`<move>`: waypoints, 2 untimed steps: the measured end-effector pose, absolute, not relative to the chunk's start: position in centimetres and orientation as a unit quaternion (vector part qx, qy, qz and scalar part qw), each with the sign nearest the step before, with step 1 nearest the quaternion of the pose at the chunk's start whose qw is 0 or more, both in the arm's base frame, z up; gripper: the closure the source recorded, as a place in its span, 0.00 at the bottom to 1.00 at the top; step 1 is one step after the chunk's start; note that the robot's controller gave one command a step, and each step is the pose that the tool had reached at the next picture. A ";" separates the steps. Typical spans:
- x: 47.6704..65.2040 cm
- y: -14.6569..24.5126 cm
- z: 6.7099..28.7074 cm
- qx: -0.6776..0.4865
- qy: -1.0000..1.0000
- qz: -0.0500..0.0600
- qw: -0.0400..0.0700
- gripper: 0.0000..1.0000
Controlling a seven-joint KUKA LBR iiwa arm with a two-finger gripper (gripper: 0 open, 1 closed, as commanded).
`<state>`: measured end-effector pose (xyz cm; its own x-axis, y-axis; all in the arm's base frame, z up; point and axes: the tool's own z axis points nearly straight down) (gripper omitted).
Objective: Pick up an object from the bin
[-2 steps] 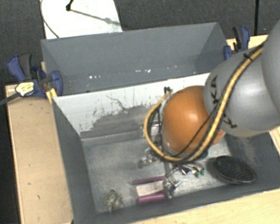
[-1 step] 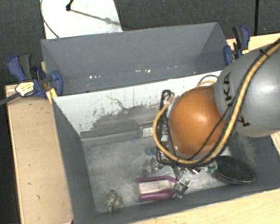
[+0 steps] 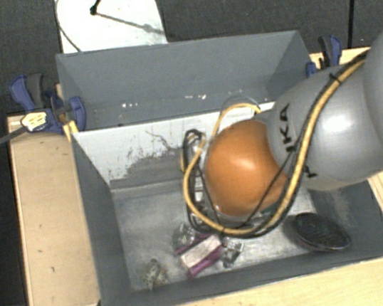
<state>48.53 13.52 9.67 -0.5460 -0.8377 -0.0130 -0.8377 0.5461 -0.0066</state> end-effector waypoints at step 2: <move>48.3 12.5 7.3 -0.541 0.841 0.000 0.004 1.00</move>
Offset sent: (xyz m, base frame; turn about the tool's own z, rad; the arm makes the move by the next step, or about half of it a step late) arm -0.0046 -0.0117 -0.0261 -0.1581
